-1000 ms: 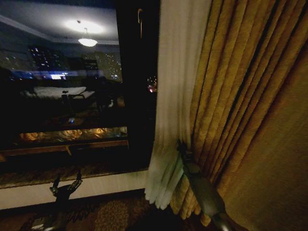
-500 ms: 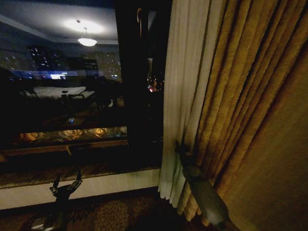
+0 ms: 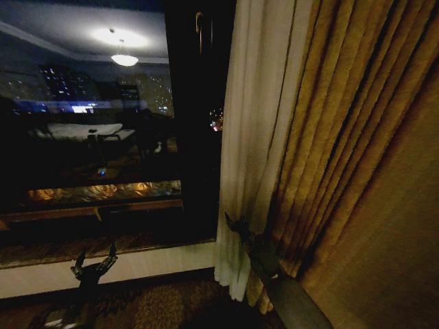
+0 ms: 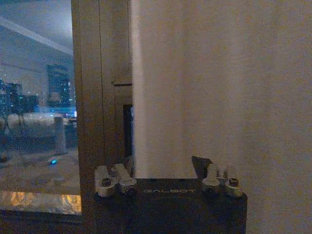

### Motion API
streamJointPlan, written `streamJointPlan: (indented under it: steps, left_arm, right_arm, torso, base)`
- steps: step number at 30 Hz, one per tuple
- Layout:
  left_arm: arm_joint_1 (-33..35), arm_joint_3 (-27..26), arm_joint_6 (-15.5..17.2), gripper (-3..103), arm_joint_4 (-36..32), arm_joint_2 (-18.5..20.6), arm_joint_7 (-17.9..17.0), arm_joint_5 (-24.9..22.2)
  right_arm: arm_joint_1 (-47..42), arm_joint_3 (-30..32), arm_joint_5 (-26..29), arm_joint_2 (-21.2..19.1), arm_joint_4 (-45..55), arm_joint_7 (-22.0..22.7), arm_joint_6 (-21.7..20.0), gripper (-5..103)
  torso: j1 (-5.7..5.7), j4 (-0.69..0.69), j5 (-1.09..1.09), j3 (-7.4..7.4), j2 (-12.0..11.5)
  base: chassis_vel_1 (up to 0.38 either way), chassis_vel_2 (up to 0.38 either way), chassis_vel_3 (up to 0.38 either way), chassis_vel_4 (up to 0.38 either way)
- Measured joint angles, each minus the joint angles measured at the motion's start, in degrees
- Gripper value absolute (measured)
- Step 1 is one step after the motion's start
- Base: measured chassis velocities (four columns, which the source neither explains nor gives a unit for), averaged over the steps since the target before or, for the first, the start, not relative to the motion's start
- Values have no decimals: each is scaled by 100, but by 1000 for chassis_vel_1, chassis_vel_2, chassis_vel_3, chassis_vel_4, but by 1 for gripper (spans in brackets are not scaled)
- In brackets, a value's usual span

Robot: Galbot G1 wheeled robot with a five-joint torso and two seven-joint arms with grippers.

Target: Open the curtains by pulling them apart, changing their state from closed to fully open.

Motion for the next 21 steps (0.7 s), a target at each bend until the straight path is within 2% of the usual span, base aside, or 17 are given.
streamJointPlan:
  steps: [1,2,4,7,8,21]
  left_arm:
    - [0,0,0,100,0,0,0,0]
    - [0,0,0,100,0,0,0,0]
    - [0,0,0,100,0,0,0,0]
    - [0,0,0,100,0,0,0,0]
    - [0,0,0,100,0,0,0,0]
    - [0,0,0,100,0,0,0,0]
  right_arm:
    - [-10,9,-6,0,8,0,6,71]
    - [-59,60,-60,1,31,3,31,82]
    - [-69,73,-75,2,33,7,35,82]
    - [-75,86,-95,8,33,11,44,97]
    - [-75,88,-96,9,33,12,45,99]
    - [-64,93,-101,14,15,16,55,100]
  torso:
    - [0,0,0,0,0]
    - [0,0,0,0,0]
    - [0,0,0,0,0]
    - [0,1,0,0,0]
    - [0,1,1,0,0]
    - [0,1,0,1,0]
  base:
    - [0,0,0,0]
    - [0,0,0,0]
    - [0,0,0,0]
    - [0,0,0,0]
    - [0,0,0,0]
    - [0,0,0,0]
